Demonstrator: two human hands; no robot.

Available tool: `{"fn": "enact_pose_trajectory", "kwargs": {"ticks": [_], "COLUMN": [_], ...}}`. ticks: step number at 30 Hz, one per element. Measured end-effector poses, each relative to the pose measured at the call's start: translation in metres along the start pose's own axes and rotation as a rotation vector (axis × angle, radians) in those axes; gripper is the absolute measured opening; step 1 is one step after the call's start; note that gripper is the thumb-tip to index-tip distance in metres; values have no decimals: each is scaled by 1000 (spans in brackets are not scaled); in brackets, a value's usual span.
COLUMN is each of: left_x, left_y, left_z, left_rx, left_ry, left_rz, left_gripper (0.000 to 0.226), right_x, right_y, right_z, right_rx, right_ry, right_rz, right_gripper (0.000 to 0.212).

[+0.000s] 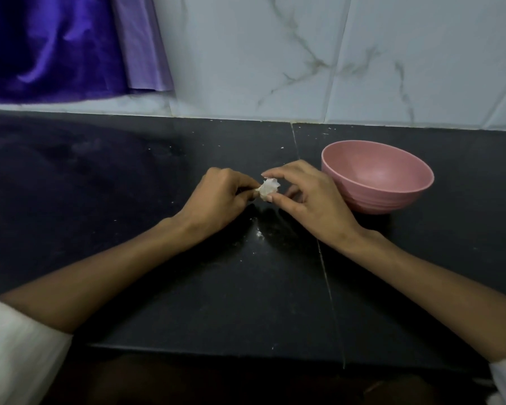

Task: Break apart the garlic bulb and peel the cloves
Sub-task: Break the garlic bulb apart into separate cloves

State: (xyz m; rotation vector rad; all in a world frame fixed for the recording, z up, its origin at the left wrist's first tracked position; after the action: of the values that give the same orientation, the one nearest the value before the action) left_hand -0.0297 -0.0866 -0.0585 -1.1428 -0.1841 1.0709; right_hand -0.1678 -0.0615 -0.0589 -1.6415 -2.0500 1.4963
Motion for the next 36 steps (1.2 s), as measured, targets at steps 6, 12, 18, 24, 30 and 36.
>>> {"fn": "enact_pose_trajectory", "kwargs": {"ticks": [6, 12, 18, 24, 30, 36], "left_x": [-1, -2, -1, -4, -4, -2], "left_y": [-2, -5, -12, -20, -22, -31], "left_z": [1, 6, 10, -16, -16, -21], "left_rx": [-36, -73, -67, -57, -40, -18], "left_ry": [55, 115, 148, 60, 57, 66], "left_rz": [-26, -12, 29, 76, 113, 170], "left_gripper": [19, 28, 38, 34, 26, 17], "right_x": [-2, -2, -1, 4, 4, 5], "right_y": [-3, -4, -1, 0, -2, -3], "right_z": [-7, -5, -11, -18, -12, -5], "right_rx": [30, -35, -143, -134, -166, -178], "right_ry": [-66, -29, -32, -49, -14, 12], "right_rz": [22, 57, 66, 53, 81, 84], "right_gripper": [13, 8, 10, 11, 10, 13]}}
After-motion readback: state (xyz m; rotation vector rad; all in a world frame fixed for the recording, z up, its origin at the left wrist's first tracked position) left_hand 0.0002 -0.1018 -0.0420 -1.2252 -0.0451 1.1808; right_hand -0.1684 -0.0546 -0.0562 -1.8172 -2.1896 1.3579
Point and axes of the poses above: each hand's wrist, its own x-axis away from the middle knuckle, its own y-axis out of the palm, z = x × y, the point moved 8 cm from there along -x, towards the middle knuckle, and after that the axes turned 10 degrees about -z, right-handed, at the moved point
